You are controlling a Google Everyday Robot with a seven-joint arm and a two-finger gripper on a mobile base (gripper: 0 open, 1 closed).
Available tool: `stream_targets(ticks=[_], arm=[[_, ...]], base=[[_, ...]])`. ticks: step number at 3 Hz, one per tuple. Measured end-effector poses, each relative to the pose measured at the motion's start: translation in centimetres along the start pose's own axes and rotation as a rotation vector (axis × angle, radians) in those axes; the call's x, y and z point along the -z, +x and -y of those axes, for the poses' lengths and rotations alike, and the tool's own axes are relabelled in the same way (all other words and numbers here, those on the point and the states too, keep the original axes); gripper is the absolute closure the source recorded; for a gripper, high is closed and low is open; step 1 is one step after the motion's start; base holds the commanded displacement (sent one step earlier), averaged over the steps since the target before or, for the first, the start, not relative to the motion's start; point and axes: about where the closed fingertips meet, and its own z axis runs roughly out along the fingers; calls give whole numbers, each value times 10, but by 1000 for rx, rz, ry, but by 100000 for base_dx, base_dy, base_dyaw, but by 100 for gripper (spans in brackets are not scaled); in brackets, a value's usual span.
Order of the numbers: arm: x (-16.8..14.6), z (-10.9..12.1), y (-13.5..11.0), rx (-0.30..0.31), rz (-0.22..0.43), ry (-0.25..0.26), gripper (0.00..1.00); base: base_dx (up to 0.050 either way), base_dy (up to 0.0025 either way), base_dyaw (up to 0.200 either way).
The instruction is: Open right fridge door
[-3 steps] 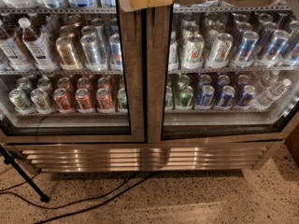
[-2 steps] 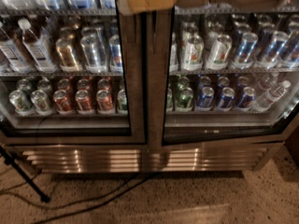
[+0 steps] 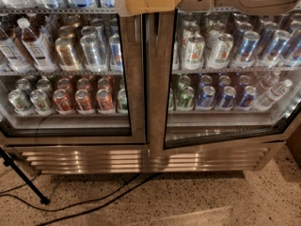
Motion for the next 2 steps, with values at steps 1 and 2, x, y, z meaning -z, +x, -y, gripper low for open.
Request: stream_targets(ticks=[1, 2], arm=[[1, 0, 0, 0, 0, 2, 0], [7, -8, 1, -9, -4, 20, 0]], base=[[0, 0, 0], [0, 0, 0]])
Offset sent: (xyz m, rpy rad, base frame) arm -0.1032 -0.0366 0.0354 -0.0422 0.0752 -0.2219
